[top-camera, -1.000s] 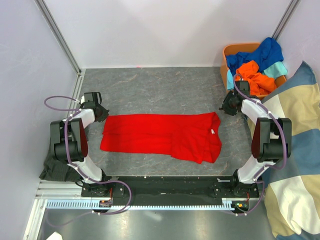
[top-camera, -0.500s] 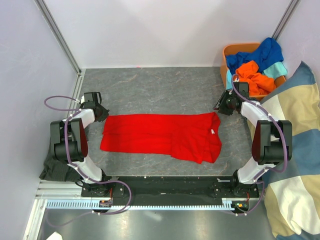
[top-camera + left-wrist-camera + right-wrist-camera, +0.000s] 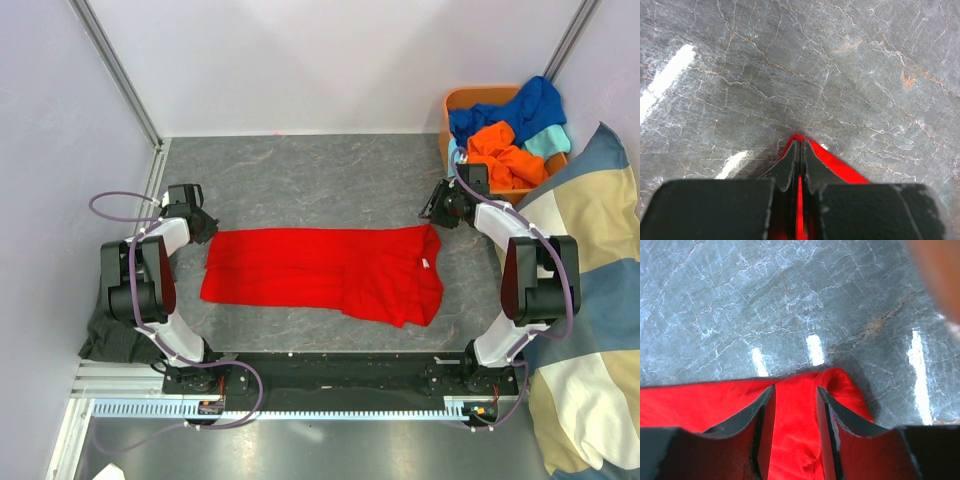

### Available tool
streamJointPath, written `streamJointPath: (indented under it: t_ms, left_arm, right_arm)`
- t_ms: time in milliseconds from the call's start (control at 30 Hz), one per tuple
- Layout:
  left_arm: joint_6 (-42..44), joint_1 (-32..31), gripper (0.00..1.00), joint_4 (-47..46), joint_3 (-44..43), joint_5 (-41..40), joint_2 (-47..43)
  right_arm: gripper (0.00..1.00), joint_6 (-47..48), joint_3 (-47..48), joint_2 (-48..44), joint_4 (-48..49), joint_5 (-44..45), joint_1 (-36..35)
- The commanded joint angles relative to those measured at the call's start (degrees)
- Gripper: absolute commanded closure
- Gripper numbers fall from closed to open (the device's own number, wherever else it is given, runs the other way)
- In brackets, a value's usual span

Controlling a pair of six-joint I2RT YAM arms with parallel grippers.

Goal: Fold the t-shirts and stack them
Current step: Fold the other side of the tshirt into a rectangle

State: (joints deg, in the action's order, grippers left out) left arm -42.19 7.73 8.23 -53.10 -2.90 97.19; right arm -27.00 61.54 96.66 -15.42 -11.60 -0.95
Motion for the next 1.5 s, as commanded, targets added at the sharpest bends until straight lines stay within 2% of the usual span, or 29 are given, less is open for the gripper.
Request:
streamJointPath:
  t_ms: [0, 133, 233, 567, 767, 1233, 1367, 1467]
  left_arm:
    - [0.4, 0.3, 0.98, -2.0, -1.3, 0.1, 0.6]
    - [0.4, 0.3, 0.98, -1.9, -1.1, 0.2, 0.7]
    - [0.4, 0.3, 0.98, -2.0, -1.0, 0.2, 0.8]
    - [-0.1, 0.3, 0.98, -1.9, -1.2, 0.5, 1.4]
    - [-0.1, 0.3, 0.98, -2.0, -1.0, 0.2, 1.4]
    - [-0.1, 0.2, 0.98, -1.9, -0.9, 0.1, 1.7]
    - [-0.1, 0.3, 0.98, -1.9, -0.8, 0.1, 1.9]
    - [-0.2, 0.3, 0.98, -2.0, -0.7, 0.1, 2.0]
  right_arm:
    - [0.50, 2.2, 0.6, 1.9, -6.8, 0.4, -2.8]
    - [0.38, 2.2, 0.6, -1.0, -7.1, 6.0, -2.9]
    - [0.36, 2.6, 0.7, -4.2, -7.2, 10.2, -3.0]
    - [0.34, 4.9, 2.1, -7.3, -10.2, 10.6, -3.4]
    - [0.34, 4.5, -1.1, -6.7, -9.8, 10.0, -5.1]
    - [0.45, 3.2, -3.7, -2.9, -6.0, 9.6, -6.9]
    - [0.54, 3.3, -3.4, -1.8, -5.4, 10.0, -6.9]
    - [0.67, 3.2, -3.2, -0.9, -5.2, 10.3, -6.9]
